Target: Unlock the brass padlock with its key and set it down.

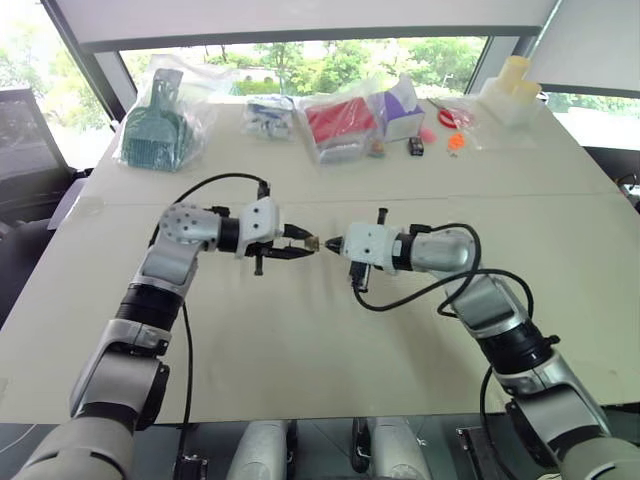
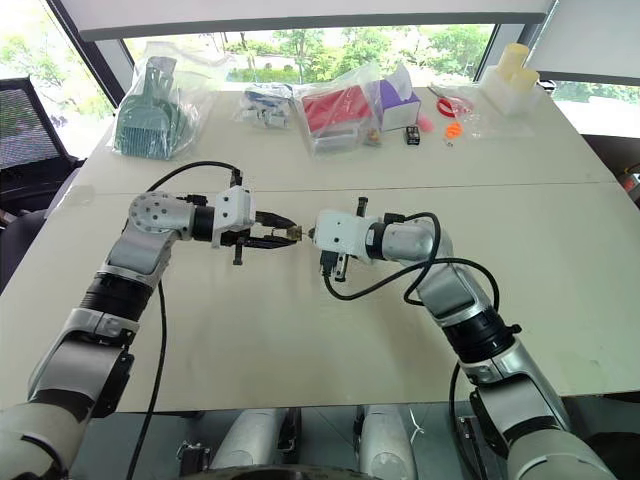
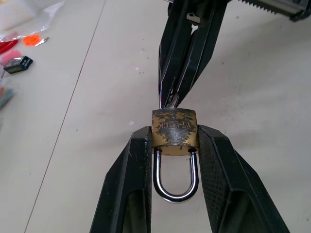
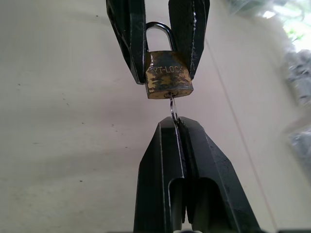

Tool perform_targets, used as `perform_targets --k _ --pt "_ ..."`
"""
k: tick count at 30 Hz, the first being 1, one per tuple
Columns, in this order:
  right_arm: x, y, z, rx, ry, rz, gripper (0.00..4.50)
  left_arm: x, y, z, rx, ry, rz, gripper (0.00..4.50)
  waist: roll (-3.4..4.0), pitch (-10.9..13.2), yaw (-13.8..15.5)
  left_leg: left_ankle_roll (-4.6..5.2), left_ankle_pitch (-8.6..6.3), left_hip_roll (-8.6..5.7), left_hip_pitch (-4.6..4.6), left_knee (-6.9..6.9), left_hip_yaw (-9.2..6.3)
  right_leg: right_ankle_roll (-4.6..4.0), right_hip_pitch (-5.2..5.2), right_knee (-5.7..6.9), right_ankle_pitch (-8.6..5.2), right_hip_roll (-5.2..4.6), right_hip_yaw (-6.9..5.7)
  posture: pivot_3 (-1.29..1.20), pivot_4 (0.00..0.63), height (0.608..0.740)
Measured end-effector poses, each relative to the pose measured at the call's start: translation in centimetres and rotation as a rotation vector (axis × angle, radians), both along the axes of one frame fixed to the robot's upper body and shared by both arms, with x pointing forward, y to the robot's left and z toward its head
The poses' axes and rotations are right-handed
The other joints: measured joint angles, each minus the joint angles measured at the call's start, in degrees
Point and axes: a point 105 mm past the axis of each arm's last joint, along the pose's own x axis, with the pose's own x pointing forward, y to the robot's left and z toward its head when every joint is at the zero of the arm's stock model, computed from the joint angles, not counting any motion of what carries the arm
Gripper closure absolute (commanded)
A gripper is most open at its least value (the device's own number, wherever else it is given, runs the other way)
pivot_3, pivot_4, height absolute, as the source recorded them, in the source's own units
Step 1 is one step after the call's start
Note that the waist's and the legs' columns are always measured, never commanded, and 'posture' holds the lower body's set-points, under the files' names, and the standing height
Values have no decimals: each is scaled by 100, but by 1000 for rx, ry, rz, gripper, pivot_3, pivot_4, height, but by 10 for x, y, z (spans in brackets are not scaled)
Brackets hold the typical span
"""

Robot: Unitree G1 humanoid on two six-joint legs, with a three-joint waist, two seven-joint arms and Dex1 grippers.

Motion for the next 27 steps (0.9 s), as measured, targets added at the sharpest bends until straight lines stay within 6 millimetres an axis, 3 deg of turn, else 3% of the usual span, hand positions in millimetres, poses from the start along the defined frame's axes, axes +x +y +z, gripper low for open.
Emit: perform_targets --k 3,9,12,16,27 --pt "2 1 3 -23 -21 20 4479 0 1 1 -4 -4 3 3741 0 0 2 0 0 0 0 0 0 1 0 0 0 0 0 0 150 740" --pt "1 1 7 -178 -425 167 4479 2 0 1 -106 202 52 3741 -1 1 -14 -1 0 -3 0 0 2 4 -2 -1 0 -1 2 0 150 740" --pt "-5 -2 3 -210 -536 216 3693 -1 -1 1 -119 256 47 3741 -2 1 -9 -2 1 -3 0 0 4 4 -2 0 1 -1 3 0 150 740" --pt "-12 -3 -2 -206 -621 244 1652 -1 -1 2 -130 306 53 3741 -3 2 -12 -3 2 -3 1 0 5 4 -2 0 2 -1 7 0 150 740" --pt "-8 2 16 -154 -771 243 1652 -2 -4 10 -165 358 41 3741 -3 2 -15 -3 2 -2 1 0 6 4 -2 0 2 0 9 0 150 740"
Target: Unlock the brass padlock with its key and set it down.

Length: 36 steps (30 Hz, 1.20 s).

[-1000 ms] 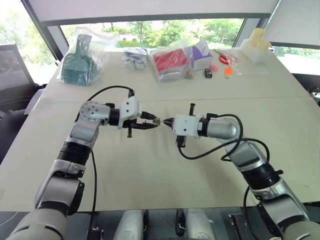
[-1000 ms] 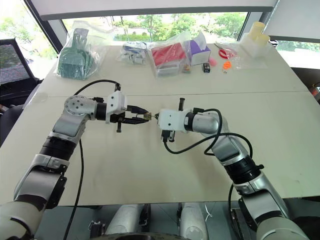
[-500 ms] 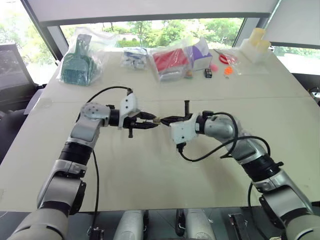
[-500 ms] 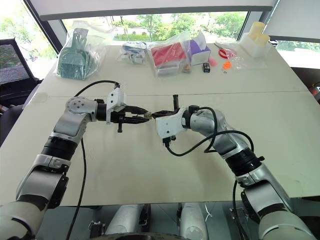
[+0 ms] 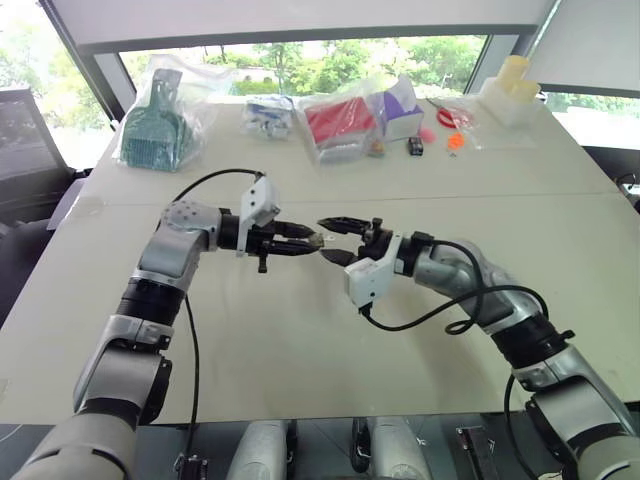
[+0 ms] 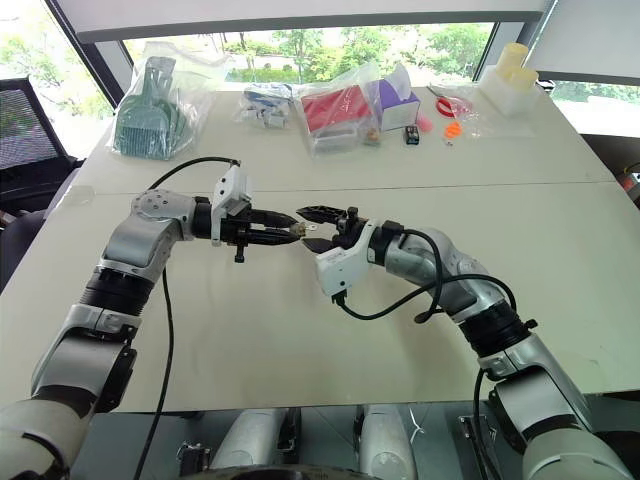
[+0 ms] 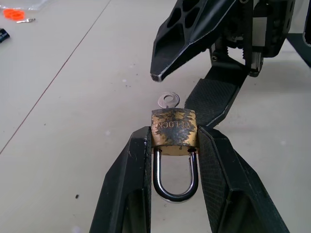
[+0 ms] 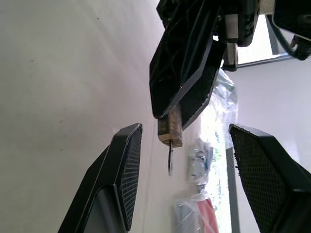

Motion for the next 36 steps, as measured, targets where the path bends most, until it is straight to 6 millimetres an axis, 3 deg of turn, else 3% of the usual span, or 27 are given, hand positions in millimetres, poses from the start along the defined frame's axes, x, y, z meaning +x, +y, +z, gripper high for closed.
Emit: perform_targets --k 4,5,7,10,11,19,21,27,32,35,36 --pt "2 3 2 4 -16 10 1652 0 0 4 -21 7 3 3741 0 0 5 0 0 0 0 0 0 0 0 -1 0 0 1 0 150 740" --pt "2 4 1 2 -15 13 1885 -1 0 6 -27 9 5 3741 0 0 4 0 0 0 0 0 0 0 0 -1 0 0 1 0 150 740" --pt "2 5 1 0 -16 17 2554 -1 0 6 -29 12 7 3741 0 0 2 0 0 0 0 0 1 0 0 0 0 0 1 0 150 740" --pt "2 6 0 -11 -20 22 4157 -1 0 9 -40 5 10 3741 0 0 -1 0 0 0 0 0 0 0 0 0 0 0 1 0 150 740" --pt "2 6 0 -16 -28 26 4474 -1 1 9 -45 16 12 3741 0 0 -3 0 0 0 1 0 2 0 0 0 0 0 3 0 150 740" --pt "2 7 -1 -21 -32 29 4474 0 2 9 -49 40 22 3741 -1 0 -2 0 0 0 1 0 2 0 0 0 0 0 3 0 150 740" --pt "3 8 -2 -22 -25 26 4500 0 2 8 -53 61 31 2698 -1 0 -5 0 0 0 1 0 2 0 0 0 0 0 3 0 150 740" --pt "4 10 -3 -11 -11 24 4500 1 7 21 -73 40 71 121 -2 2 -16 0 0 1 1 0 1 0 0 0 0 0 3 0 150 740" --pt "6 8 -4 -9 -4 10 4500 -7 17 38 -157 69 87 51 -2 2 -32 0 0 3 1 0 1 0 0 0 0 0 5 0 150 740" --pt "6 8 -5 -8 -1 4 4500 -13 23 41 -166 80 88 847 -2 2 -30 -1 1 3 2 0 1 0 0 0 0 0 5 0 150 740" --pt "6 8 -5 -8 0 4 4500 -14 24 40 -161 87 91 1299 -2 2 -27 -1 1 2 2 0 2 0 0 0 0 0 6 0 150 740"
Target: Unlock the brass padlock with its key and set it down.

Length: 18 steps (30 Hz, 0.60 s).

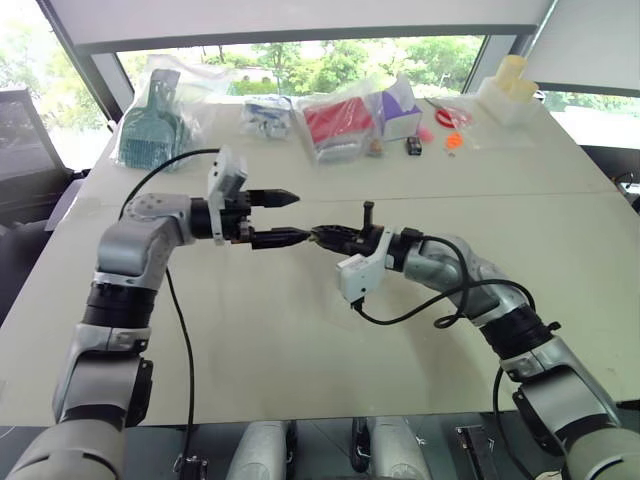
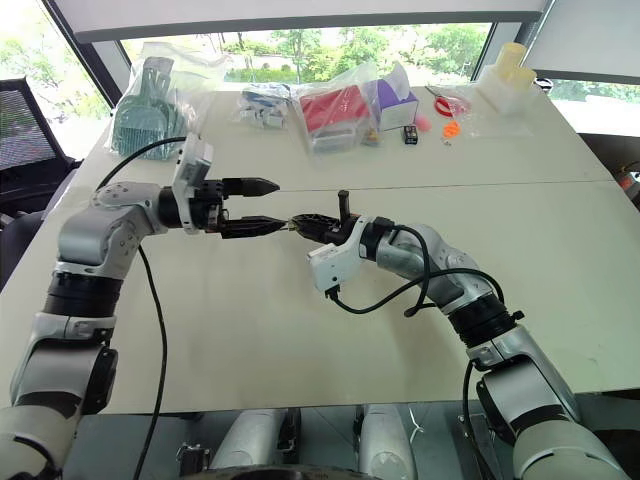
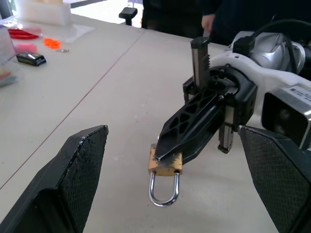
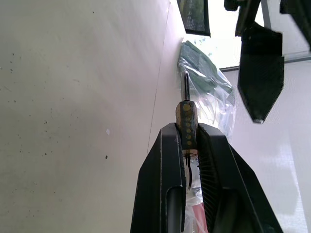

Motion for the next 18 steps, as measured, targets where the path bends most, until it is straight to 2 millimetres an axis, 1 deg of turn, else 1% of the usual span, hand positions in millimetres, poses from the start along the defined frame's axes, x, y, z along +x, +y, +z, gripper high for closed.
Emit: perform_targets --k 1,2,3,5,7,8,12,16,18 --pt "0 0 0 0 0 0 4500 -1 1 -3 3 8 3 1883 0 0 0 0 0 0 0 0 1 0 0 0 0 0 1 0 150 740" --pt "0 0 0 1 1 -1 4500 -2 2 -6 6 23 8 2250 0 0 3 0 0 0 0 0 0 0 0 0 0 0 1 0 150 740" --pt "0 0 0 2 1 0 4500 -2 2 -7 7 30 11 2777 0 0 7 -1 0 0 0 0 0 0 0 0 0 0 1 0 150 740" --pt "0 2 1 13 6 3 4500 -3 1 -7 11 25 9 3469 0 0 10 -1 0 0 0 0 1 0 0 0 0 0 1 0 150 740" --pt "0 3 1 20 11 2 4500 -4 -1 -7 16 19 1 4274 0 0 8 -1 0 0 0 0 1 0 0 0 0 0 2 0 150 740" --pt "0 3 1 21 12 2 4500 -4 -1 -7 18 20 0 4443 0 0 7 -1 0 0 0 0 1 0 0 0 0 0 2 0 150 740" --pt "0 3 1 21 20 1 4500 -4 0 -12 26 18 7 4443 0 0 -1 -1 0 0 1 0 1 0 0 0 0 0 2 0 150 740" --pt "-3 9 3 32 16 17 4500 0 -1 -23 47 48 19 4443 -1 0 3 -1 0 -1 1 0 2 0 0 0 0 0 2 0 150 740" --pt "-3 9 3 29 18 18 4500 1 -1 -23 48 42 20 4443 -1 0 4 -1 0 -1 0 0 2 0 0 0 0 0 2 0 150 740"
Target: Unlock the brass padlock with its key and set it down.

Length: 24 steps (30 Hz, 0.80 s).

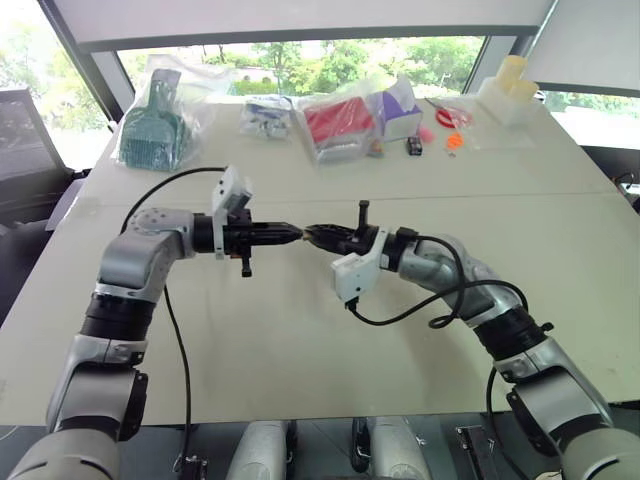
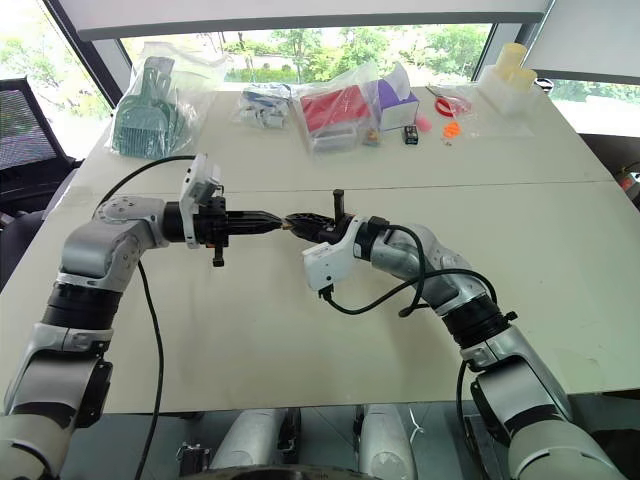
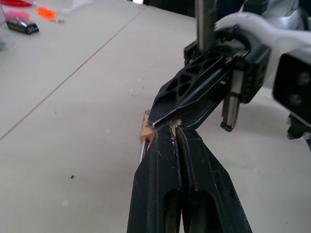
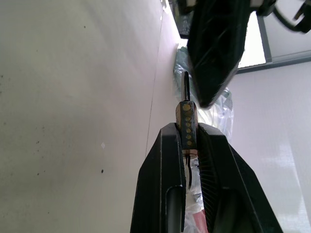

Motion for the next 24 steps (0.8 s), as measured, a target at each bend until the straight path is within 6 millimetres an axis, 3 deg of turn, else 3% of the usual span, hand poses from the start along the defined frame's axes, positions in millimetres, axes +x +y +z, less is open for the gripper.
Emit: perform_targets --k 10,24 --pt "0 0 -3 -16 10 0 4500 7 8 -10 25 -16 28 4443 0 0 -1 0 0 0 0 0 1 0 0 0 0 0 0 0 150 740" --pt "-1 -1 -4 -15 15 -3 4500 1 7 -21 61 8 -7 4443 0 0 -2 0 0 0 2 0 1 0 0 0 0 0 0 0 150 740"
